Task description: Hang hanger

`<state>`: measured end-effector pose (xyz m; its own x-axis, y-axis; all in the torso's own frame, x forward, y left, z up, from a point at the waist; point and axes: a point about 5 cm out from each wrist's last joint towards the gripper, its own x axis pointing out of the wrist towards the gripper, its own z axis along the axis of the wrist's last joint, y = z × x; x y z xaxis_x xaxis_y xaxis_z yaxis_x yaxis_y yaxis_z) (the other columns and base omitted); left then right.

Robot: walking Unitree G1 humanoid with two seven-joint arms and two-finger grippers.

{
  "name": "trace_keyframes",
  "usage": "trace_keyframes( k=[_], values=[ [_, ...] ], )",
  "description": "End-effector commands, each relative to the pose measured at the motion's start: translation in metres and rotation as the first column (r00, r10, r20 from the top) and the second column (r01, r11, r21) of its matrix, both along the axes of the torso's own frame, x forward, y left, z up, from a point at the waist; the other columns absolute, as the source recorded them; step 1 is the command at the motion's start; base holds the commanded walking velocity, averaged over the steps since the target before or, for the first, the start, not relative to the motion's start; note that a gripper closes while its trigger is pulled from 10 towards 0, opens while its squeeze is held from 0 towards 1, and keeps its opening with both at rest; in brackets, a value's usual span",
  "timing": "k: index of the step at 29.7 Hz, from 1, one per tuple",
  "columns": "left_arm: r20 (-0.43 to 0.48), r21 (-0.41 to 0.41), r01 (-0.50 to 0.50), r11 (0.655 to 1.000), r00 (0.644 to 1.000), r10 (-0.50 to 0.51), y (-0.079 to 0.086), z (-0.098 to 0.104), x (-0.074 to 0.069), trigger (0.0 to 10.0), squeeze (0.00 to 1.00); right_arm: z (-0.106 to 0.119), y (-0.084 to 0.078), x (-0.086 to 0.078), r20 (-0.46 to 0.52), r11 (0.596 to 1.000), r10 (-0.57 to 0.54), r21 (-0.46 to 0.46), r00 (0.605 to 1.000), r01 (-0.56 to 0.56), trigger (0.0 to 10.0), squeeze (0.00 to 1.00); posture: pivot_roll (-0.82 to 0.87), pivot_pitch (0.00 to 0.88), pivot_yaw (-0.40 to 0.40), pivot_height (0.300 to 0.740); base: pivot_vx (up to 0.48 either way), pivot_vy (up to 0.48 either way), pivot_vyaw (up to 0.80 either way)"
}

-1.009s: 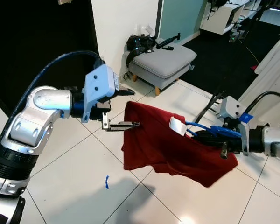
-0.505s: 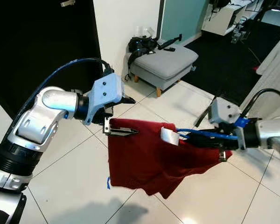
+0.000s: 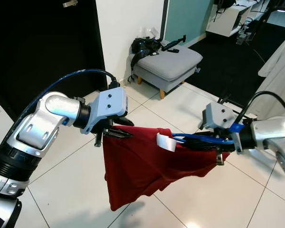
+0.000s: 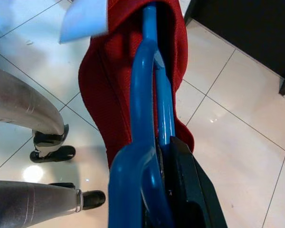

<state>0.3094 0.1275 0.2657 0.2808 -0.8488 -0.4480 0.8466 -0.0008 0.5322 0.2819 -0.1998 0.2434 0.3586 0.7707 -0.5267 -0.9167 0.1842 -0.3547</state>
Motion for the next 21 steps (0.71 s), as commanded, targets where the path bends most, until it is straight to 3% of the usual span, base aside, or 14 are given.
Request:
trace_keyframes(
  k=[1, 15, 16, 21],
  values=[
    [0.000, 0.057, -0.019, 0.998, 1.000, 0.019, 0.006, -0.006, -0.001, 0.0, 0.00, 0.002, 0.005, 0.000, 0.024, 0.999, 0.033, -0.006, 0.999, -0.032, 10.0, 0.00, -0.01, 0.108, 0.029, 0.740, 0.000, 0.000, 0.00],
    [0.016, 0.026, -0.036, 0.999, 0.999, 0.035, 0.004, -0.004, 0.002, 0.0, 0.00, -0.003, 0.010, 0.004, 0.019, 0.999, 0.012, 0.032, 1.000, -0.013, 10.0, 0.00, -0.01, 0.109, 0.028, 0.740, 0.000, 0.000, 0.00],
    [0.017, 0.008, -0.037, 0.999, 0.999, 0.037, 0.003, -0.003, 0.003, 0.0, 0.00, -0.003, 0.011, 0.005, 0.012, 0.999, 0.004, 0.052, 1.000, -0.004, 10.0, 1.00, -0.01, 0.108, 0.027, 0.740, 0.000, 0.000, 0.00],
    [0.022, -0.058, -0.055, 0.997, 0.998, 0.056, 0.003, 0.002, 0.006, 0.0, 0.00, 0.003, 0.008, 0.015, 0.071, 0.989, -0.089, 0.125, 0.994, 0.080, 10.0, 1.00, -0.01, 0.109, 0.026, 0.740, 0.000, 0.000, 0.00]
  ],
)
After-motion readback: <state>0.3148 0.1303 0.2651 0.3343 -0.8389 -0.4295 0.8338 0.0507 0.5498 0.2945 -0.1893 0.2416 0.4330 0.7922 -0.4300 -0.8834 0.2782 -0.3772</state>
